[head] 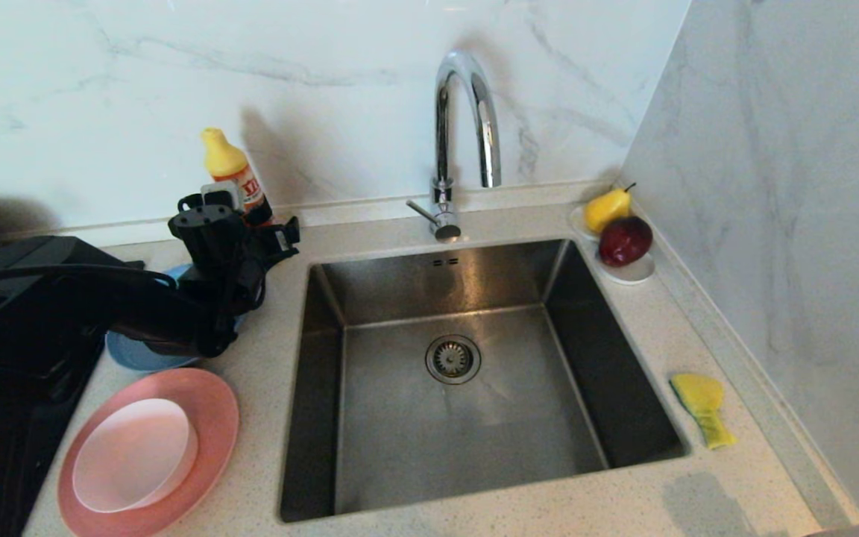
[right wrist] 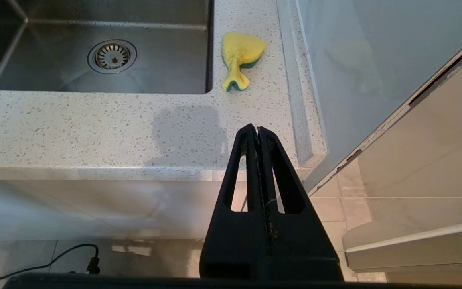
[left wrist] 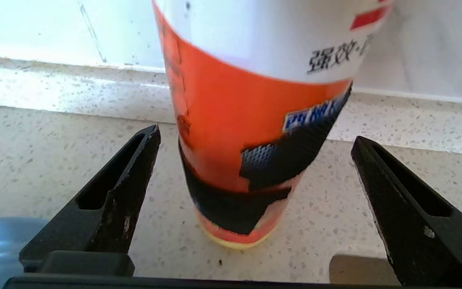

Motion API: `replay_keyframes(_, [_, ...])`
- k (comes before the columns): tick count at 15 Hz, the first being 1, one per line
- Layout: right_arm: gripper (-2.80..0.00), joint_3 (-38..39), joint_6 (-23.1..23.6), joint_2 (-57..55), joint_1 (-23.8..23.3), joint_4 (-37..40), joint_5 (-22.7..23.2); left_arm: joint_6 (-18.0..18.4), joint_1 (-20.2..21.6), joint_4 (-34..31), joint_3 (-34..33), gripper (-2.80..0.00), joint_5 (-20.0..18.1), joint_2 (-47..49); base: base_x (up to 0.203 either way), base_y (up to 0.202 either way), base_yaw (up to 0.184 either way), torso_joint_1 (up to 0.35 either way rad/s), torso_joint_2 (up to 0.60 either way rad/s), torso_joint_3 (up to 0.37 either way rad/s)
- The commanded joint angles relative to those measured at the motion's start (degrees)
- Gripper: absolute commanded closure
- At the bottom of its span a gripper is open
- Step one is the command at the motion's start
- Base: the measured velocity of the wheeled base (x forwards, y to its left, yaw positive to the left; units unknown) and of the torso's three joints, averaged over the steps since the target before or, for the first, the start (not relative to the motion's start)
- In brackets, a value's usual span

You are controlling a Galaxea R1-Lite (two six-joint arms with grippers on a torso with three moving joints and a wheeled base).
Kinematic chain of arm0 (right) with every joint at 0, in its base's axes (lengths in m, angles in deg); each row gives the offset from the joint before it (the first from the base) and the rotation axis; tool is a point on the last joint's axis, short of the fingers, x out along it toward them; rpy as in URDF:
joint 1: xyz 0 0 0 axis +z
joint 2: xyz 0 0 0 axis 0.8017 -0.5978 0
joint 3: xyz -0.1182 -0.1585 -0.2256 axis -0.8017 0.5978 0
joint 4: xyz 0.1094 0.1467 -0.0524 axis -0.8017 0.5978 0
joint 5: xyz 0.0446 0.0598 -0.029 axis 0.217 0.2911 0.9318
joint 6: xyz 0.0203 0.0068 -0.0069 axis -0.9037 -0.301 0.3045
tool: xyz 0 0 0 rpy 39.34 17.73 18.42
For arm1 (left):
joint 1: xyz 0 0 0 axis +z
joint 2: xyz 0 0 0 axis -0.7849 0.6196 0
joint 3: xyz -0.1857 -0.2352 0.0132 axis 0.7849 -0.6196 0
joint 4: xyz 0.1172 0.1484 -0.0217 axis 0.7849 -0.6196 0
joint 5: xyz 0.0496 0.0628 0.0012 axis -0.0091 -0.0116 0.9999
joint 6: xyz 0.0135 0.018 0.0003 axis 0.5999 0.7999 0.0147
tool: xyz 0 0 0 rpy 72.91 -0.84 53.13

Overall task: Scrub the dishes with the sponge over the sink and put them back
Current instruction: Grab the dish soap

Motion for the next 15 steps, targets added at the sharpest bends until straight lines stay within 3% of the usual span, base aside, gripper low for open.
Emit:
replay_keyframes(1, [0.00, -0.01, 0.04, -0.04, 0.01, 0.00, 0.02, 0.05, 0.02, 0.49, 0.80, -2.80, 0.10, 0.80, 0.000, 0.000, 0.000, 0.000, 0.00, 0.000])
replay_keyframes(15, [0.00, 0.04, 0.04, 0.00, 0.01, 0.00, 0.02, 0.06, 0.11, -3.66, 8.54, -2.80, 0.28, 3.28, 0.000, 0.000, 0.000, 0.000, 0.00, 0.000])
